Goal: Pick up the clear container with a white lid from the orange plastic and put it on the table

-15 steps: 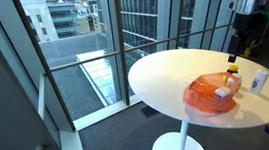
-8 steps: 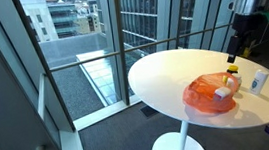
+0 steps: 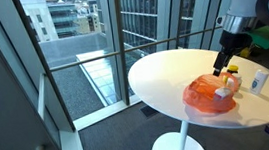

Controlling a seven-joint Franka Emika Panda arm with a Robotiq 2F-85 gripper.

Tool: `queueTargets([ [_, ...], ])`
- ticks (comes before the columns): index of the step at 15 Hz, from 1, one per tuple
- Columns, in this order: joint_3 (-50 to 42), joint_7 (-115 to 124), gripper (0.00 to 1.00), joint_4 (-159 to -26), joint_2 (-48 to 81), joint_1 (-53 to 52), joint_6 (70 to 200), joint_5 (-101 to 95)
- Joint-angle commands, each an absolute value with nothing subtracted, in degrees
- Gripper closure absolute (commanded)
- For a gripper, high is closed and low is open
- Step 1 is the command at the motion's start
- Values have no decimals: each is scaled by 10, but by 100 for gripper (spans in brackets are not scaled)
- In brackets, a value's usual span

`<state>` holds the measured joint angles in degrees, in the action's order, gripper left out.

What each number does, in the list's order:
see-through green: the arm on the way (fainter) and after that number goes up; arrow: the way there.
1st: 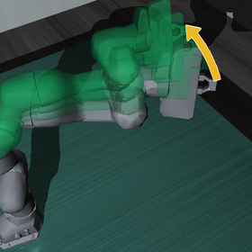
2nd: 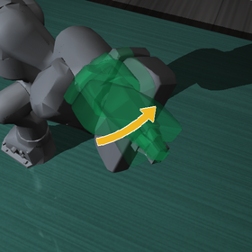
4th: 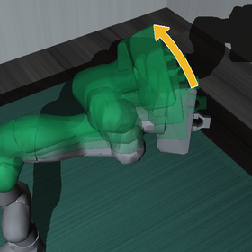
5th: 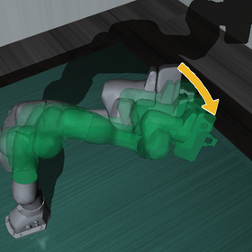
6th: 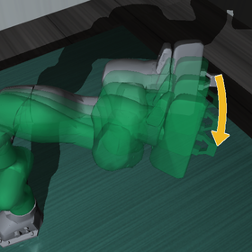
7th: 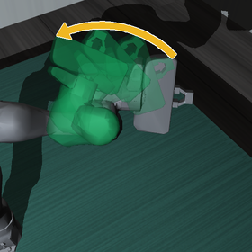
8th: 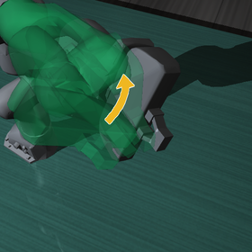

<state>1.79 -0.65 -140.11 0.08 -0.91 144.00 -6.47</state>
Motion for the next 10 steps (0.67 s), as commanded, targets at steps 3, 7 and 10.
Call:
queueTargets([
  [3, 19, 17, 0, -1420, 51, -22, 1519, -80],
  [7, 18, 10, 0, -1432, 79, -24, 1553, -69],
  [10, 20, 3, 0, -1440, 94, -24, 1570, -60],
])
